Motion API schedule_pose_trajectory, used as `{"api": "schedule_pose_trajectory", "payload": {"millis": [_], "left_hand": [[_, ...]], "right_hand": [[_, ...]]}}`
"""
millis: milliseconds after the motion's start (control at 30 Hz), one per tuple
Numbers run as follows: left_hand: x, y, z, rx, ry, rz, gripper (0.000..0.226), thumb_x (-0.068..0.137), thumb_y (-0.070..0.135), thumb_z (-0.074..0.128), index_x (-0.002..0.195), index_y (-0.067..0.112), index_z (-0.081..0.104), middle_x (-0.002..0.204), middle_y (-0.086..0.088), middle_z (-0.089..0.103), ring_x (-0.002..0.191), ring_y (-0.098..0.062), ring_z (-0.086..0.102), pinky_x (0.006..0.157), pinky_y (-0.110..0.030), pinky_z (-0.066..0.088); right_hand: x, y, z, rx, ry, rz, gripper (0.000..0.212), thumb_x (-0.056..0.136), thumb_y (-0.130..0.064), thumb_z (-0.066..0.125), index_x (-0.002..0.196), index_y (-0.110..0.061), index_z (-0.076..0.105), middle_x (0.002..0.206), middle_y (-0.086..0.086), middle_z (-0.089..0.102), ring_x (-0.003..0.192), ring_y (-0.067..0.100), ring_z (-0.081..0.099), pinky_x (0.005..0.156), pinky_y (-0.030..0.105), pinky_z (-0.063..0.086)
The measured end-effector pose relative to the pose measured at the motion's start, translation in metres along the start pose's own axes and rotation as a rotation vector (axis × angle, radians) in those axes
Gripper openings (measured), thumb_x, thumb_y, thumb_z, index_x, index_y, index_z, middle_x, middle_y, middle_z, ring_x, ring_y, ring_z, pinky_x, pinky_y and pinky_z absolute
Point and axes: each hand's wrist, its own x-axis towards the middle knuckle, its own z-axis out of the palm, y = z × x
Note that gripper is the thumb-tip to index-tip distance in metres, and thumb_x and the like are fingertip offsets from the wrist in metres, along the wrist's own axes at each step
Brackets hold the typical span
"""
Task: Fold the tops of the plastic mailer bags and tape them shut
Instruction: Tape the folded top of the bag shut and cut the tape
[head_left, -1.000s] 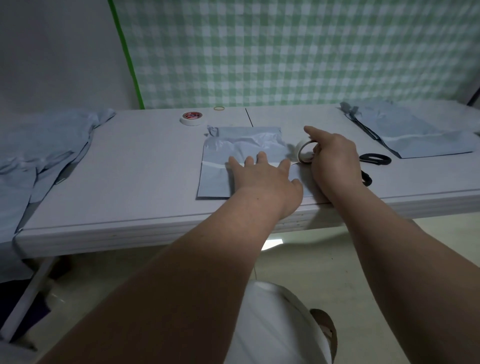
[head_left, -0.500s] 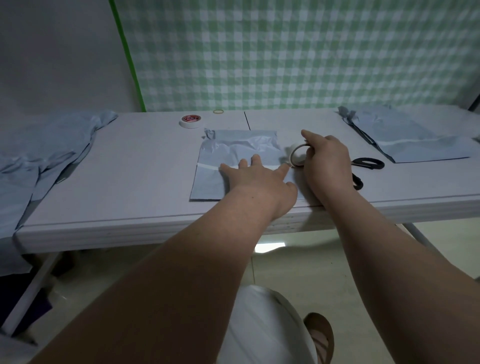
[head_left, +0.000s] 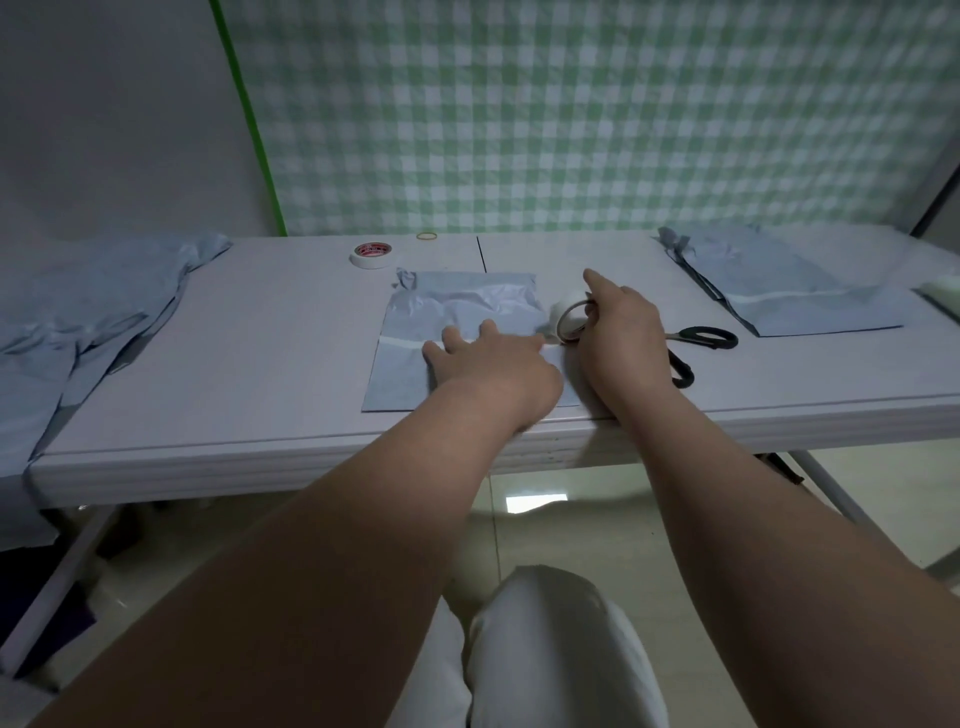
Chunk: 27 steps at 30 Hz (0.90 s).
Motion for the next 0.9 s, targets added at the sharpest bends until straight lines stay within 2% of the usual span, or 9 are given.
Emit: {"api": "schedule_pose_trajectory", "payload": {"millis": [67, 133, 233, 367, 433, 533, 633, 800, 900], "left_hand": [[0.007, -0.002, -0.005, -0.091, 0.207, 0.036, 0.043, 0.091, 0.026, 0.044, 0.134, 0.026, 0.049, 0.144, -0.010, 0.041, 0.134, -0.034, 0.031, 0.105, -0.043, 0.029], [0.016, -0.001, -0.013, -0.267, 0.370, 0.117, 0.039, 0.090, 0.018, 0.052, 0.128, 0.018, 0.055, 0.132, -0.008, 0.054, 0.124, -0.028, 0.046, 0.095, -0.033, 0.038], [0.025, 0.005, -0.023, -0.450, 0.362, 0.180, 0.041, 0.086, 0.027, 0.065, 0.126, 0.016, 0.061, 0.123, -0.004, 0.064, 0.117, -0.019, 0.054, 0.094, -0.025, 0.038], [0.030, 0.004, -0.017, -0.579, 0.362, 0.166, 0.014, 0.081, 0.027, 0.071, 0.088, 0.015, 0.074, 0.086, 0.000, 0.070, 0.082, -0.015, 0.059, 0.066, -0.023, 0.037], [0.034, 0.000, -0.007, -0.645, 0.392, 0.132, 0.009, 0.081, 0.022, 0.070, 0.082, 0.013, 0.072, 0.079, -0.003, 0.068, 0.079, -0.020, 0.061, 0.065, -0.027, 0.039], [0.038, -0.007, 0.002, -0.961, 0.377, 0.052, 0.010, 0.082, 0.017, 0.069, 0.073, 0.013, 0.068, 0.072, -0.007, 0.067, 0.070, -0.024, 0.066, 0.075, -0.034, 0.052], [0.041, -0.010, 0.002, -1.203, 0.295, 0.006, 0.015, 0.085, 0.010, 0.067, 0.072, 0.013, 0.062, 0.072, -0.003, 0.062, 0.064, -0.013, 0.062, 0.076, -0.028, 0.056], [0.046, -0.014, 0.001, -1.387, 0.250, -0.037, 0.012, 0.087, 0.003, 0.063, 0.076, 0.009, 0.060, 0.088, -0.012, 0.062, 0.073, -0.015, 0.066, 0.067, -0.021, 0.058], [0.047, -0.016, -0.001, -1.456, 0.208, -0.047, 0.011, 0.088, 0.001, 0.060, 0.078, 0.006, 0.059, 0.088, -0.013, 0.061, 0.076, -0.017, 0.066, 0.066, -0.021, 0.058]], "right_hand": [[-0.001, -0.002, -0.001, 0.007, 0.016, -0.020, 0.051, 0.092, -0.002, 0.039, 0.141, -0.013, 0.041, 0.121, 0.017, 0.056, 0.113, 0.032, 0.049, 0.091, 0.034, 0.036], [-0.001, -0.002, -0.001, 0.002, 0.024, -0.059, 0.048, 0.093, -0.005, 0.039, 0.140, -0.011, 0.043, 0.119, 0.019, 0.057, 0.112, 0.034, 0.051, 0.090, 0.035, 0.036], [-0.001, -0.002, 0.000, 0.042, 0.038, -0.082, 0.044, 0.094, -0.009, 0.041, 0.138, -0.009, 0.046, 0.117, 0.019, 0.058, 0.110, 0.034, 0.052, 0.090, 0.036, 0.037], [-0.002, -0.003, -0.003, 0.160, 0.056, -0.058, 0.046, 0.090, -0.007, 0.047, 0.136, -0.011, 0.050, 0.119, 0.013, 0.060, 0.111, 0.029, 0.054, 0.096, 0.033, 0.038], [-0.003, 0.000, -0.007, 0.148, 0.122, -0.024, 0.047, 0.087, -0.005, 0.047, 0.133, -0.013, 0.054, 0.120, 0.010, 0.060, 0.110, 0.028, 0.053, 0.092, 0.032, 0.038], [-0.008, 0.012, -0.019, -0.132, 0.175, 0.085, 0.040, 0.088, -0.006, 0.044, 0.124, -0.013, 0.060, 0.122, 0.011, 0.059, 0.111, 0.033, 0.046, 0.082, 0.035, 0.036], [-0.013, 0.023, -0.033, -0.457, -0.009, 0.186, 0.030, 0.089, -0.007, 0.042, 0.111, -0.012, 0.061, 0.119, 0.011, 0.056, 0.112, 0.035, 0.043, 0.082, 0.035, 0.034], [-0.002, 0.025, -0.055, -0.380, -0.206, 0.264, 0.015, 0.085, -0.001, 0.044, 0.089, -0.009, 0.057, 0.114, 0.018, 0.058, 0.109, 0.035, 0.052, 0.077, 0.030, 0.036], [0.002, 0.025, -0.065, -0.502, -0.300, 0.273, 0.010, 0.087, -0.007, 0.046, 0.094, -0.009, 0.053, 0.115, 0.017, 0.057, 0.112, 0.035, 0.050, 0.087, 0.033, 0.039]]}}
